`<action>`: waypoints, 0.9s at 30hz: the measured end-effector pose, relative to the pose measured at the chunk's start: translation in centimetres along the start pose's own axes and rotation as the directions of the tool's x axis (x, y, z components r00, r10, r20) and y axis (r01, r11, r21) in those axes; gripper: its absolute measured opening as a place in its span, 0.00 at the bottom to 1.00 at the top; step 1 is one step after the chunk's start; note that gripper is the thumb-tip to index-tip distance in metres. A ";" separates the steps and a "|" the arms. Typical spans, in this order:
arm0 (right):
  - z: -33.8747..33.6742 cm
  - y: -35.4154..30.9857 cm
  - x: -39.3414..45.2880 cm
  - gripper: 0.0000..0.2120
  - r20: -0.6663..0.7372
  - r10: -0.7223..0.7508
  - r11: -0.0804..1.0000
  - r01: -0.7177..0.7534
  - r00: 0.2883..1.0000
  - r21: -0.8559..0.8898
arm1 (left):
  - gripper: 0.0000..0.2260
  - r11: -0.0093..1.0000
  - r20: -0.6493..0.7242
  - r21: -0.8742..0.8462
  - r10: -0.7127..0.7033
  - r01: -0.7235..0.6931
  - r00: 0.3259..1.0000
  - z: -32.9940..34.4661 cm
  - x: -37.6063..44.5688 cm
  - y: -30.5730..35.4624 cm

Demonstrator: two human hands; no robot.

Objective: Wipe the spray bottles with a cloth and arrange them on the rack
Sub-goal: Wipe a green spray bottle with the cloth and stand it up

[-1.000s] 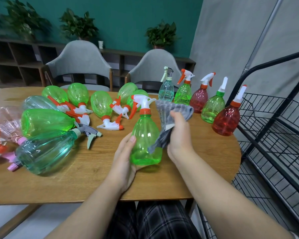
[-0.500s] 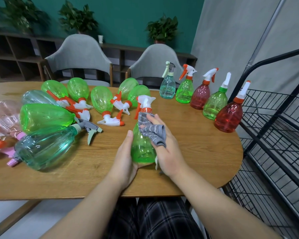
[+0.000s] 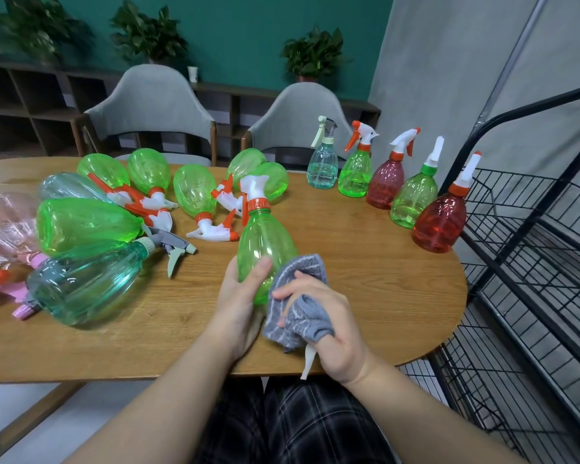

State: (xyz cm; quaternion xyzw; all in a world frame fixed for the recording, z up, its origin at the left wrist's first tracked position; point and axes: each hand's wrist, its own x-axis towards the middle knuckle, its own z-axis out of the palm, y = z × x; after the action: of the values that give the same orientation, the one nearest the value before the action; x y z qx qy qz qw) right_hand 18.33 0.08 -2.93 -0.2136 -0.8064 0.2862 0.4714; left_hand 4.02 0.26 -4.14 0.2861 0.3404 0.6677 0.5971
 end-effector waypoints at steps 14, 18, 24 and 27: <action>-1.9 -2.8 6.0 0.11 -0.343 0.777 0.483 -0.150 0.529 0.863 | 0.45 1.000 0.033 -0.025 0.008 -0.007 0.999 0.2 -0.1 0.0; -1.0 -2.6 8.2 0.19 -0.313 0.638 0.711 -0.382 0.704 0.590 | 0.41 0.999 0.065 -0.001 -0.038 0.039 0.997 0.2 -0.3 0.1; -0.3 -2.1 7.6 0.24 -0.058 0.386 0.923 -0.384 0.921 0.039 | 0.24 0.997 0.081 -0.042 -0.062 0.066 0.995 0.3 -0.3 0.4; -0.2 -1.5 6.5 0.24 -0.006 0.303 0.949 -0.302 0.953 -0.088 | 0.22 0.995 0.067 -0.056 -0.083 0.087 0.994 0.4 -0.5 0.5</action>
State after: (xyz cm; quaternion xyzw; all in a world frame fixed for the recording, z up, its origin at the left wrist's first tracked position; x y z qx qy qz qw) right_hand 15.40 3.04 2.30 -0.3541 -0.7777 0.3200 0.4091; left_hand 4.08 -0.20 -3.52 0.2750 0.3132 0.6417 0.6438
